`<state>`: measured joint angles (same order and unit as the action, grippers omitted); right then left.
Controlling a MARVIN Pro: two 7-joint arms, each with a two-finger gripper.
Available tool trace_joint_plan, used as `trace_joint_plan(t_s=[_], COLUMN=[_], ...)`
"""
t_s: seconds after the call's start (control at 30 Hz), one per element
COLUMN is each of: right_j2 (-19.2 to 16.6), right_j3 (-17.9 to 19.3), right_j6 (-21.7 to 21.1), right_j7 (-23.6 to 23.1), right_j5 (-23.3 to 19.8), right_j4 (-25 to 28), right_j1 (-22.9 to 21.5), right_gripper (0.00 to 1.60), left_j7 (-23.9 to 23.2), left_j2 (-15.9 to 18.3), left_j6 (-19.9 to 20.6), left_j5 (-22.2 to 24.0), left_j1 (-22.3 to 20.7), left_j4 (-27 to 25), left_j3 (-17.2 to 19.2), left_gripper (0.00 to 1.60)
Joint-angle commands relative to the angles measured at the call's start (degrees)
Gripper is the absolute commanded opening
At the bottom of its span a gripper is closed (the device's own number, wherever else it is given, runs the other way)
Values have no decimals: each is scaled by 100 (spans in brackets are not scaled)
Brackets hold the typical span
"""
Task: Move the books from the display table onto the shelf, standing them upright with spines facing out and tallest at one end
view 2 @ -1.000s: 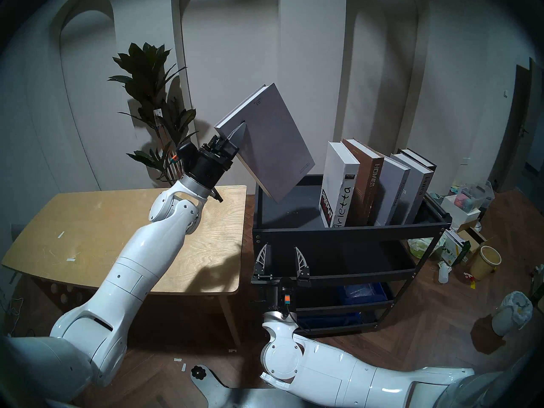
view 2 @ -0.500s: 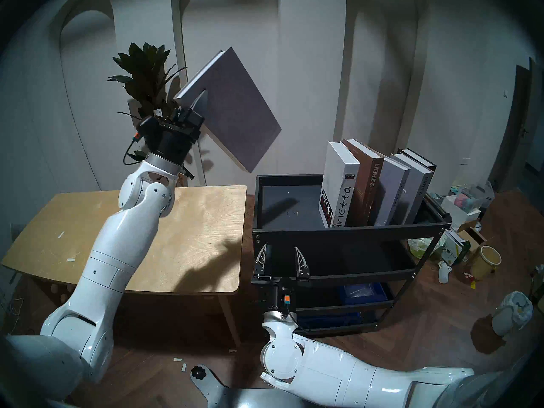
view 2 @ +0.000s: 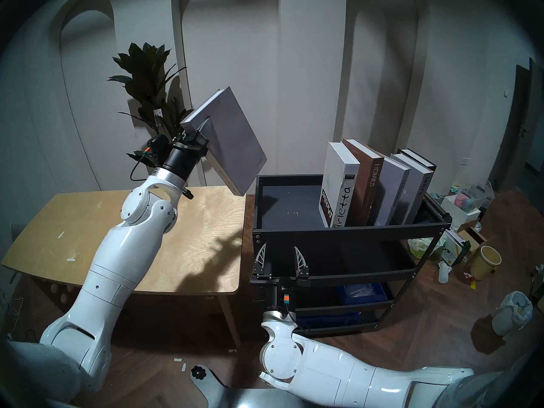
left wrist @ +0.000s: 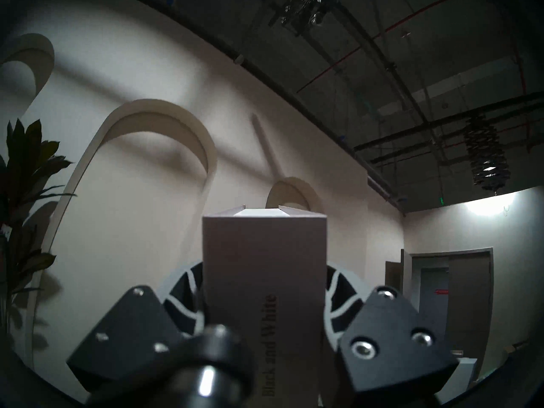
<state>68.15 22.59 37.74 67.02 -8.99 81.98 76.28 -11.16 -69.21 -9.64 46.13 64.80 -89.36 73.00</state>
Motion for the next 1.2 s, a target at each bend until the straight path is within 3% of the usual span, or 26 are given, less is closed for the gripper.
trace_joint_plan(t_s=[0.0, 0.3, 0.73, 1.17], right_j2=[59, 63, 64, 64], right_j3=[0, 2, 5, 12], right_j6=[22, 37, 59, 80], right_j7=[-1, -10, -31, -38], right_j5=[16, 16, 15, 17], right_j4=[84, 90, 90, 119], right_j1=[-27, -27, -26, -18], right_gripper=[160, 160, 160, 160], left_j7=[629, 1701, 3075, 4556], left_j2=[-144, -276, -725, -1409], left_j6=[309, 985, 1938, 3356], left_j5=[-299, -749, -1270, -1602], left_j1=[-179, -310, -939, -1121], left_j4=[-346, -543, -1097, -1440], left_j3=[-150, -387, -748, -1260], left_gripper=[0, 0, 0, 0])
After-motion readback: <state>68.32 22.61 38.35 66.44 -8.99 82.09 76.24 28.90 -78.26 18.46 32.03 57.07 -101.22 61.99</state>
